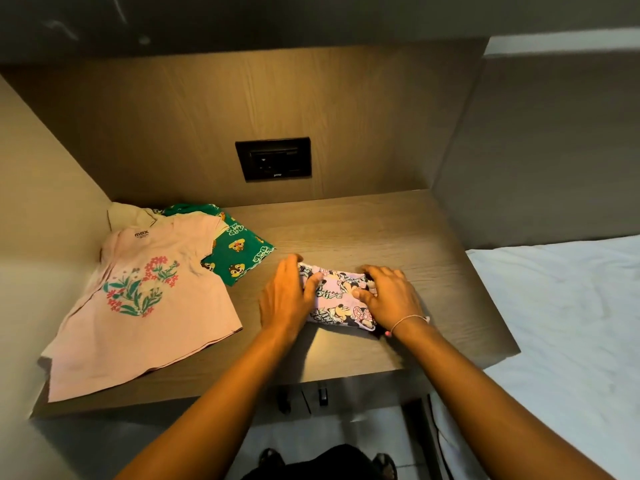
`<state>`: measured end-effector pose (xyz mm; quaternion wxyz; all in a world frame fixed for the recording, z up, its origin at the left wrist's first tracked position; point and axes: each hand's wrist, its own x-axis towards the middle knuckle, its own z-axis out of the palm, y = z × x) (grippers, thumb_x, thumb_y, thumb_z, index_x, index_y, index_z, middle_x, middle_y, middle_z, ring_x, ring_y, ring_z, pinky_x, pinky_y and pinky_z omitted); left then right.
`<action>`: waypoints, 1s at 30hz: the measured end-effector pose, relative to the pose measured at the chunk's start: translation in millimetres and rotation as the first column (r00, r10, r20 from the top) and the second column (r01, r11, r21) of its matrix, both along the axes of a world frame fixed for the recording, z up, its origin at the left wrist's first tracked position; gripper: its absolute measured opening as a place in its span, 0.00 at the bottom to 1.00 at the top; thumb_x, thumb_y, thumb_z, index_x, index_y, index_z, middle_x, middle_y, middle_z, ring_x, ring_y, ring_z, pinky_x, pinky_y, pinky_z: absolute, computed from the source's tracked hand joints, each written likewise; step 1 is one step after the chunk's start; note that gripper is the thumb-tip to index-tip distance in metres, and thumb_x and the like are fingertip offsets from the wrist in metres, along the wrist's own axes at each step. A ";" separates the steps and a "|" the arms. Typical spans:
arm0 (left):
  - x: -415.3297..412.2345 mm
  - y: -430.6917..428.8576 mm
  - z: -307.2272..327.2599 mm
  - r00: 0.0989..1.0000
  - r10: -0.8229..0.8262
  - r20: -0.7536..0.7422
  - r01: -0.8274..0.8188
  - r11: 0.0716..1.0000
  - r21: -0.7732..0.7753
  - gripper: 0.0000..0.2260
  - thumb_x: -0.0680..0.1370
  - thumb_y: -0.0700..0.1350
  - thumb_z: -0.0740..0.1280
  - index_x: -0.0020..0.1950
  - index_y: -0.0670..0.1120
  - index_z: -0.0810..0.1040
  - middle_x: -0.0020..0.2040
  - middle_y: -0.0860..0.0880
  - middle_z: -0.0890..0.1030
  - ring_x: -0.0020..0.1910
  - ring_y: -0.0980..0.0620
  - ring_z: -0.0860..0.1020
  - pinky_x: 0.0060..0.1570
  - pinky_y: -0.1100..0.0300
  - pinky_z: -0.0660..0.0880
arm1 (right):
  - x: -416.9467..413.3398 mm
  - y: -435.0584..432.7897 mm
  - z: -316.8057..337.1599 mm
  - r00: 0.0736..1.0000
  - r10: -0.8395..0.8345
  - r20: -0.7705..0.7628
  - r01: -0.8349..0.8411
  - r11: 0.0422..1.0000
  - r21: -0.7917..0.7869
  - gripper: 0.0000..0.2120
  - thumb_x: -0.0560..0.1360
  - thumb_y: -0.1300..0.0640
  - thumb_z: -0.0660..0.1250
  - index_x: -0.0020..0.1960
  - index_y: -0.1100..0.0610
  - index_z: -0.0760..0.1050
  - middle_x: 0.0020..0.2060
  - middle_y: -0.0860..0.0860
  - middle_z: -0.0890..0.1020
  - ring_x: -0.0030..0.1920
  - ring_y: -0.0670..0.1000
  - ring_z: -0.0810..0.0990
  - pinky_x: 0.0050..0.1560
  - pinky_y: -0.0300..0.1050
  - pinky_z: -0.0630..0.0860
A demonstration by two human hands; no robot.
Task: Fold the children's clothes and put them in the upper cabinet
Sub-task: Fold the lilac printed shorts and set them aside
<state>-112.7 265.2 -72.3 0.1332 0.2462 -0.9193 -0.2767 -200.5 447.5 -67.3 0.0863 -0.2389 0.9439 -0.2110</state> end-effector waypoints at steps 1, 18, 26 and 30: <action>7.5 -2.2 -2.1 0.999 0.051 0.001 -0.051 0.998 0.032 0.22 0.75 0.65 0.62 0.61 0.51 0.68 0.53 0.51 0.76 0.48 0.52 0.76 0.41 0.57 0.72 | -2.1 1.5 2.0 0.999 0.003 0.041 -0.002 1.000 -0.020 0.27 0.74 0.41 0.66 0.70 0.46 0.66 0.65 0.49 0.76 0.64 0.55 0.71 0.61 0.52 0.72; -28.9 50.5 28.9 0.968 -0.253 0.002 0.240 0.922 0.302 0.15 0.71 0.57 0.74 0.53 0.52 0.80 0.47 0.54 0.84 0.44 0.56 0.80 0.42 0.57 0.77 | 42.4 83.2 20.2 0.890 -0.364 0.276 0.443 0.835 -0.327 0.17 0.68 0.47 0.74 0.51 0.53 0.73 0.50 0.52 0.84 0.47 0.53 0.82 0.47 0.52 0.79; -101.6 140.1 27.4 0.860 -0.493 0.136 0.483 0.870 0.100 0.21 0.75 0.53 0.71 0.67 0.54 0.74 0.63 0.51 0.80 0.60 0.49 0.78 0.53 0.54 0.75 | 23.8 159.1 16.5 0.777 -0.581 0.243 0.619 0.775 -0.125 0.27 0.70 0.40 0.71 0.63 0.53 0.72 0.58 0.55 0.82 0.54 0.59 0.80 0.53 0.52 0.76; -69.7 142.2 1.8 0.782 -0.596 0.182 0.618 0.780 -0.100 0.34 0.76 0.67 0.56 0.77 0.50 0.59 0.78 0.49 0.61 0.77 0.47 0.57 0.74 0.44 0.56 | 14.7 175.0 6.7 0.895 -0.443 -0.058 0.439 0.896 -0.068 0.31 0.74 0.39 0.64 0.72 0.52 0.64 0.68 0.55 0.73 0.66 0.61 0.71 0.62 0.60 0.71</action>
